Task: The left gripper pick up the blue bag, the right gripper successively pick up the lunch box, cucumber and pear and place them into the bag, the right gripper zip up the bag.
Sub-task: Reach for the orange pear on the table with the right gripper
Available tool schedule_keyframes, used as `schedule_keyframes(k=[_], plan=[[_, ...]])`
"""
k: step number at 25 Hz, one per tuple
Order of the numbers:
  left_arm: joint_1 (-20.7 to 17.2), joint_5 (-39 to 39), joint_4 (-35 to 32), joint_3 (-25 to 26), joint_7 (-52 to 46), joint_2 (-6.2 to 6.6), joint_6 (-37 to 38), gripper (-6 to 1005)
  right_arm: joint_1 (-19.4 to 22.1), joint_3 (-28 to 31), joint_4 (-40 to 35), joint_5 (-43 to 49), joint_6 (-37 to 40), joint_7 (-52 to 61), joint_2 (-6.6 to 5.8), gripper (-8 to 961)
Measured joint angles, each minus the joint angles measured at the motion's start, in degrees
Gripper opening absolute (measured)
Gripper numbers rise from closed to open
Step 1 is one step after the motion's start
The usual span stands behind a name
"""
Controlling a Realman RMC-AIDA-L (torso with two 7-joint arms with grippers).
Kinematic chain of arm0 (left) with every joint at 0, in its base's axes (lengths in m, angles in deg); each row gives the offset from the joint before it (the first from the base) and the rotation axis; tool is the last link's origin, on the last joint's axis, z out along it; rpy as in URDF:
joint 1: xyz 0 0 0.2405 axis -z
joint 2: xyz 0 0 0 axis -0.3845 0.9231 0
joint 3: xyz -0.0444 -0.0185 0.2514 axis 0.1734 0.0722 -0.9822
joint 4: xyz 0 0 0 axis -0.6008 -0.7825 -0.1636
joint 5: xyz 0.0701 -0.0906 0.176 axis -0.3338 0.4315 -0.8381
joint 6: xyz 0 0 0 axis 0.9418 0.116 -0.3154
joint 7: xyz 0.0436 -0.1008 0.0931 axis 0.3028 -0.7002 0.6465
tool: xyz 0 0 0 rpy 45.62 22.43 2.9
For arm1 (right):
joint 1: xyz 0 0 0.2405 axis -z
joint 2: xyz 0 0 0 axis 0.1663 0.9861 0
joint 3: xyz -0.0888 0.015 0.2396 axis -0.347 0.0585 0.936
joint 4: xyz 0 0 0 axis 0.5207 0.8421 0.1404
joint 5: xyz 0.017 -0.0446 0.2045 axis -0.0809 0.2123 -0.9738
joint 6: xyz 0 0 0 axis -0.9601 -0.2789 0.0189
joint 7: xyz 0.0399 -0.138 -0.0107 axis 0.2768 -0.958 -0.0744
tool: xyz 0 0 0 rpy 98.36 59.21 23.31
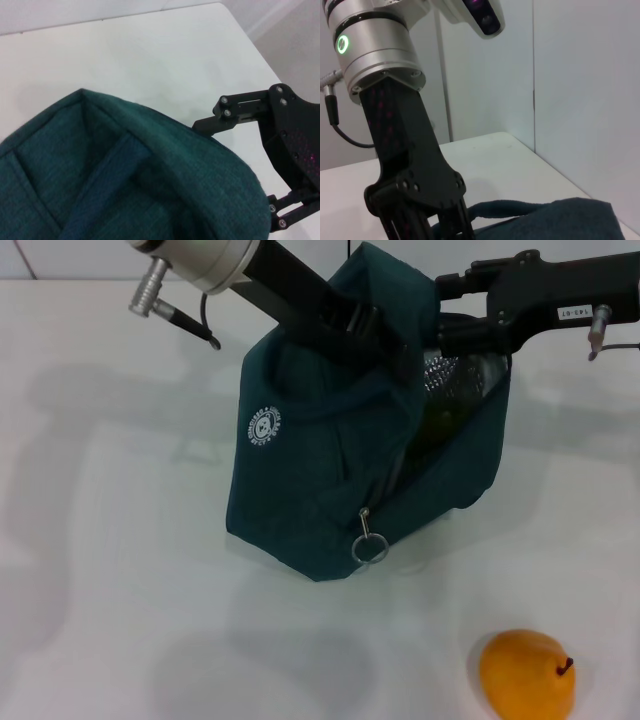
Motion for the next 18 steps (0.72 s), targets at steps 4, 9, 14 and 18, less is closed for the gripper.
schedule_keyframes(k=[4,9,14,18], plan=[[0.0,0.0,0.0,-0.2,1.9,0.26,0.0,359,0.0,0.0,0.0,0.0,0.0,0.0,0.0,709],[-0.2,0.1,0.0,0.1,3.5,0.61,0.0,294,0.2,0.0,0.0,0.4,-0.1,0.0,-0.01,710],[-0.4,0.2,-0.1,0.2,4.5,0.9,0.0,228,0.6,0.0,0.0,0.5,-0.1,0.0,-0.05,710],[-0.9,0.3,0.0,1.0,5.3,1.12,-0.2,182,1.2,0.0,0.0,0.6,0.1,0.0,-0.17,709]])
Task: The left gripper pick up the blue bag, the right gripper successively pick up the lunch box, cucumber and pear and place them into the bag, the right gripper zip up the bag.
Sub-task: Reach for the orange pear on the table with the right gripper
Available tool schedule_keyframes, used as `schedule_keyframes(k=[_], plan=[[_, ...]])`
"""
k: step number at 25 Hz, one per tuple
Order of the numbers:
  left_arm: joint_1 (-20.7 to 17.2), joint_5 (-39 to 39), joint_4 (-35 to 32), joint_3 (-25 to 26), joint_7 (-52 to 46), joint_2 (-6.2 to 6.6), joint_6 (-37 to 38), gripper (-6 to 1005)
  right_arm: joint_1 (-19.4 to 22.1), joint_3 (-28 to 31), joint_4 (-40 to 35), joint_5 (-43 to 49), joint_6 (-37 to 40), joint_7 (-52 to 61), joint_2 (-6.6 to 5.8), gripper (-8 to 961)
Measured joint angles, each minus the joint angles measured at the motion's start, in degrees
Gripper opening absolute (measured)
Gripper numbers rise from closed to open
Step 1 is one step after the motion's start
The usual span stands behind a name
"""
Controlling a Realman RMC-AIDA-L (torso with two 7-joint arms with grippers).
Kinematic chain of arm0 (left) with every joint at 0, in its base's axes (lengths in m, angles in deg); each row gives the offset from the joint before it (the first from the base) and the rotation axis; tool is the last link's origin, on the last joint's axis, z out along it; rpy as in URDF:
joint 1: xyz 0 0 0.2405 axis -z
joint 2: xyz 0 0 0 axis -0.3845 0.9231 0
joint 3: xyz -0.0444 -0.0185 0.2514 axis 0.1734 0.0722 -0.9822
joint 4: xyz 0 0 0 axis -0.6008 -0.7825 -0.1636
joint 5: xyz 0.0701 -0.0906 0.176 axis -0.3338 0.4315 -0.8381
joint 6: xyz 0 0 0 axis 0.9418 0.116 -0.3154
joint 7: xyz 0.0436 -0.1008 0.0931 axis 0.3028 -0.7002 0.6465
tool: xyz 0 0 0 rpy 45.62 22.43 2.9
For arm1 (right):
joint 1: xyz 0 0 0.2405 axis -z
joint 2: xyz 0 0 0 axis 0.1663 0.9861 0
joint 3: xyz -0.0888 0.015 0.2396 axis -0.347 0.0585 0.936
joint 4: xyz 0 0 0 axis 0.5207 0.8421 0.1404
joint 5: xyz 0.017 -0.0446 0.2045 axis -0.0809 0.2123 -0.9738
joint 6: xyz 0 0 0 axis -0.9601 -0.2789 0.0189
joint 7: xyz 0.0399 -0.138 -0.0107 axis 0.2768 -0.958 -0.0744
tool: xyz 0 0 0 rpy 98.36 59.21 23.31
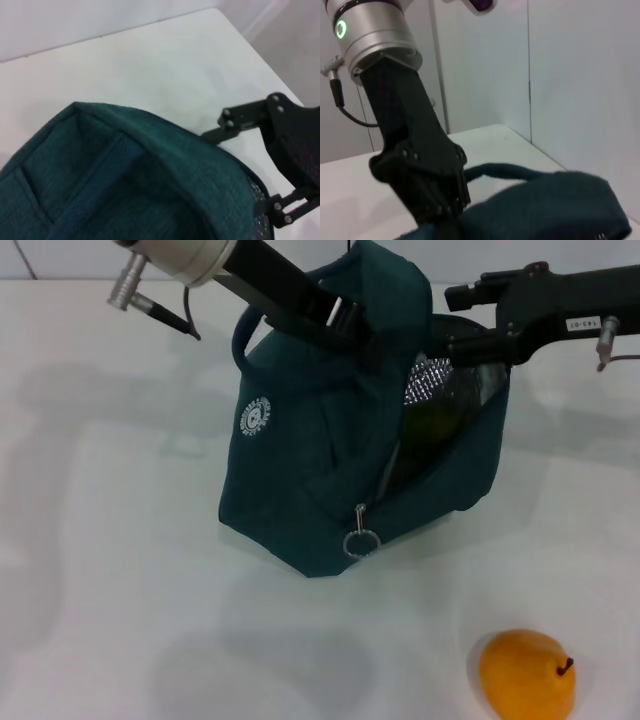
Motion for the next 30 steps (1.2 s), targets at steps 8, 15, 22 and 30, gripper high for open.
schedule_keyframes(k=[8,15,22,30], plan=[[-1.1,2.1,0.4,2.3,0.9,1.45,0.1,94,2.4,0.1,-0.6,0.0,0.9,-0.3,-0.21,709],[-2.6,5.9,1.2,2.3,0.3,2.68,0.4,79,7.4,3.2,-5.6,-4.2,10.8,-2.1,-0.48,708],[-3.2,10.3,2.7,3.3,-1.6,4.19,3.1,78,11.3,11.3,-8.5,-7.2,24.8,-3.8,-2.15,708],[-4.8,15.9,4.3,3.8,-1.6,4.21,4.7,76,12.5,11.9,-7.8,-3.0,32.7,-5.7,-2.66,707]])
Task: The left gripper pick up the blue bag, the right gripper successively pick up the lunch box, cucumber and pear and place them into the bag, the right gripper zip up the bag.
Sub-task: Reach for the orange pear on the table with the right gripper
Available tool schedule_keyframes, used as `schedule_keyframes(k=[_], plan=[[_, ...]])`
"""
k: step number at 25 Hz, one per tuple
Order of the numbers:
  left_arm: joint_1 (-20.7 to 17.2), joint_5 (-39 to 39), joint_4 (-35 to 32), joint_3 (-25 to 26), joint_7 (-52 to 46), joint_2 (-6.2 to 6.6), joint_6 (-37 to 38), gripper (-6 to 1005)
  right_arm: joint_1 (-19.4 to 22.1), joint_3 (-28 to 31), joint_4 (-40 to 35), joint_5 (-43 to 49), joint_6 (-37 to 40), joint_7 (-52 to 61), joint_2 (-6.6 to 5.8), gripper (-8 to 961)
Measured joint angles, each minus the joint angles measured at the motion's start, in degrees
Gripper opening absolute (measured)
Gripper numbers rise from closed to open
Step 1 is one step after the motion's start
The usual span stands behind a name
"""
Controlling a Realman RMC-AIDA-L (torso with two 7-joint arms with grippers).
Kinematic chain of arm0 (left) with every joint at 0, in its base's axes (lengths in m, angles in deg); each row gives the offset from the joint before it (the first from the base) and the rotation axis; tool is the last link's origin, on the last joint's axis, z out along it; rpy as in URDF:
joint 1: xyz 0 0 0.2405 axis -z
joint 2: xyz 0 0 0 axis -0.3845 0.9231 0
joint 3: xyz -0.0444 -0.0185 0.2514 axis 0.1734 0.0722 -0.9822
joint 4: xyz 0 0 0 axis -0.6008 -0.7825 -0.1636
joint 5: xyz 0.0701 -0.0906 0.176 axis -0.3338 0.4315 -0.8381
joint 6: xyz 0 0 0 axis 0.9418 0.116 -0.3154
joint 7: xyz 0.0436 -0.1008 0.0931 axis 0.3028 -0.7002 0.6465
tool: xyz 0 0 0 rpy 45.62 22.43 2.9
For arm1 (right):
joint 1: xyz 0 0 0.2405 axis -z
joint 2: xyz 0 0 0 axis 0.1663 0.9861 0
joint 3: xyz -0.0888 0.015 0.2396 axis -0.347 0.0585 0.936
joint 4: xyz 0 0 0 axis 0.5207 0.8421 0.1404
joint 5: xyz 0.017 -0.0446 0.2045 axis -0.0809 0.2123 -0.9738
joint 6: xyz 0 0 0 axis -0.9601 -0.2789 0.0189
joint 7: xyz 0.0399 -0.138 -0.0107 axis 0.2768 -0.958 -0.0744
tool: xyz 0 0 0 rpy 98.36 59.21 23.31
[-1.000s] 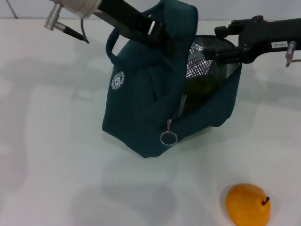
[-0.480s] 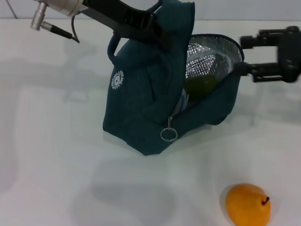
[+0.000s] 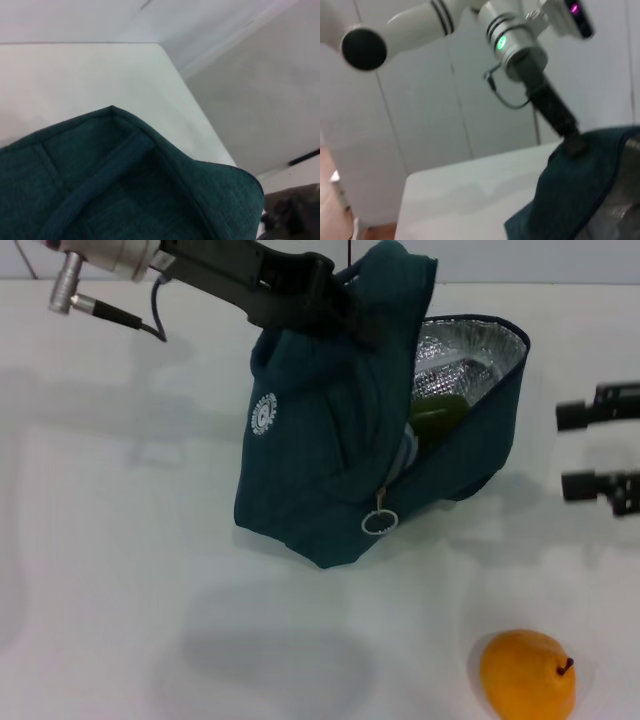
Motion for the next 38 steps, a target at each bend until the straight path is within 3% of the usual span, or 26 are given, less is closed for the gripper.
schedule_keyframes(k=[4,10,19,29,38], plan=[[-1.2,1.0,0.4,0.0,0.2,0.15,0.2,76,0.3,-2.7,0.1,3.5,0.4,-1.2,0.81,707],[-2.4,1.1,0.6,1.5,0.7,0.28,-0.3,75,0.1,-5.8,-0.8,6.2,0.8,-2.2,0.54,706],[-3.0,1.1,2.2,1.6,1.0,-0.59,-1.9,75,-4.9,-7.8,0.0,12.5,9.4,-1.4,-1.03,704],[-2.8,1.2,2.9,1.6,1.9,-0.87,-3.6,75,-11.7,-11.7,-0.2,18.5,10.6,8.2,-1.32,700],[-1.3,1.2,3.3,1.6,1.5,-0.73,-3.9,75,-17.8,-17.4,0.6,24.0,10.3,16.5,0.43,697]])
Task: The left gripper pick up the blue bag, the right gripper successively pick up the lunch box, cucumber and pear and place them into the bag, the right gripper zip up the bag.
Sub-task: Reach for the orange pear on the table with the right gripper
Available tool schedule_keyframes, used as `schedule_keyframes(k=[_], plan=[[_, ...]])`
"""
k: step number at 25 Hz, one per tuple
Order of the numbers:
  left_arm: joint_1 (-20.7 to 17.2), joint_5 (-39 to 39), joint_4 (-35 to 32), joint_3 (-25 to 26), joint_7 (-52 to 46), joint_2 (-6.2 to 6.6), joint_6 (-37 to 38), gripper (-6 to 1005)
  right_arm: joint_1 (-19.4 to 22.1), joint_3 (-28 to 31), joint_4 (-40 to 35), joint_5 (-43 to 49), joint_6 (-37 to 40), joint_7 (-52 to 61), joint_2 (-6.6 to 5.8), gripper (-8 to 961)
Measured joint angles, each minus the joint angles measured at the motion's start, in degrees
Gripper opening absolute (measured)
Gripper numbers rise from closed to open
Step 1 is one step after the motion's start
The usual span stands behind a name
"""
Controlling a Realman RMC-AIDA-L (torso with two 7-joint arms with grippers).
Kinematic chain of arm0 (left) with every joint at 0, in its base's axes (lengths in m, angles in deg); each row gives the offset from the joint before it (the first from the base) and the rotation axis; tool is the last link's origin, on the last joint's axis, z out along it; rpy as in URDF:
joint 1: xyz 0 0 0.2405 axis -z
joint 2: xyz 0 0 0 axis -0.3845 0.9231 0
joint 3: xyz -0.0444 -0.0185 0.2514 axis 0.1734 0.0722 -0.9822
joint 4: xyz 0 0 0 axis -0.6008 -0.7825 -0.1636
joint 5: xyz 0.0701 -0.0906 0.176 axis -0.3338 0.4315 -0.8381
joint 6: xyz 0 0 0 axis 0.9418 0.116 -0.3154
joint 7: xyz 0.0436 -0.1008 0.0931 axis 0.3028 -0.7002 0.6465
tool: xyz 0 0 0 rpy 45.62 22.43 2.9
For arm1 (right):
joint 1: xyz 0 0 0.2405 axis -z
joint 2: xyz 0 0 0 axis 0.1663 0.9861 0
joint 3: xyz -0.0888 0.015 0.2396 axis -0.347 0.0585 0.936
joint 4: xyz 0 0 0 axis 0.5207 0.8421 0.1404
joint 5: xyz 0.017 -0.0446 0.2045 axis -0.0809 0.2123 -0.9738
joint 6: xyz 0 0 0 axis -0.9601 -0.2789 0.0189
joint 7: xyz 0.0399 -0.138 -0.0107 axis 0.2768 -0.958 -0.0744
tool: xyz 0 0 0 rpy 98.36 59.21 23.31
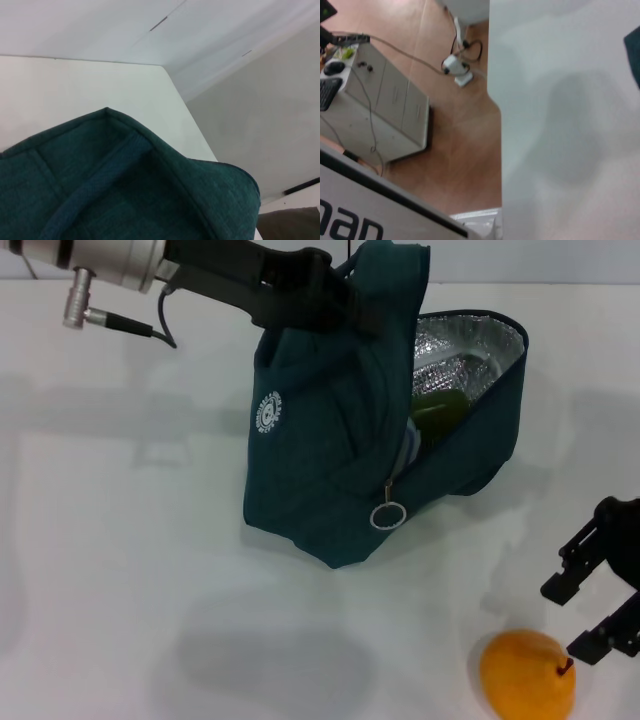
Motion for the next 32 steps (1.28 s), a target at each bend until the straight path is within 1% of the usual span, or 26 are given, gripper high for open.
schedule_keyframes(k=[1,6,8,10,15,27,32], plan=[[0.0,0.0,0.0,0.0,0.1,0.0,0.0,75,-0.4,-0.9,0.0,0.1,0.0,1.0,0.28,697],[-0.8,0.0,0.1,0.0,1.3,0.02,-0.2,76,-1.5,-3.4,0.0,1.2,0.1,4.0,1.59,623],[-1.1,0.0,0.1,0.0,1.7,-0.11,-0.2,76,-1.8,-3.8,0.0,2.0,0.2,5.2,2.14,624],[-1.2,0.1,0.1,0.0,2.0,-0.22,-0.2,76,-1.9,-4.8,0.0,2.2,0.2,6.5,2.3,622],[-1.4,0.1,0.1,0.0,2.1,-0.31,-0.2,76,-2.0,-8.6,-0.5,2.3,-0.4,8.7,2.44,611],[-1.1,0.1,0.1,0.0,2.1,-0.31,-0.2,75,-2.4,-9.3,-0.6,3.0,-0.9,8.8,2.42,584],[-1.1,0.1,0.1,0.0,2.1,-0.16,-0.2,74,-2.9,-11.7,-0.2,4.1,-2.3,8.9,2.55,573]])
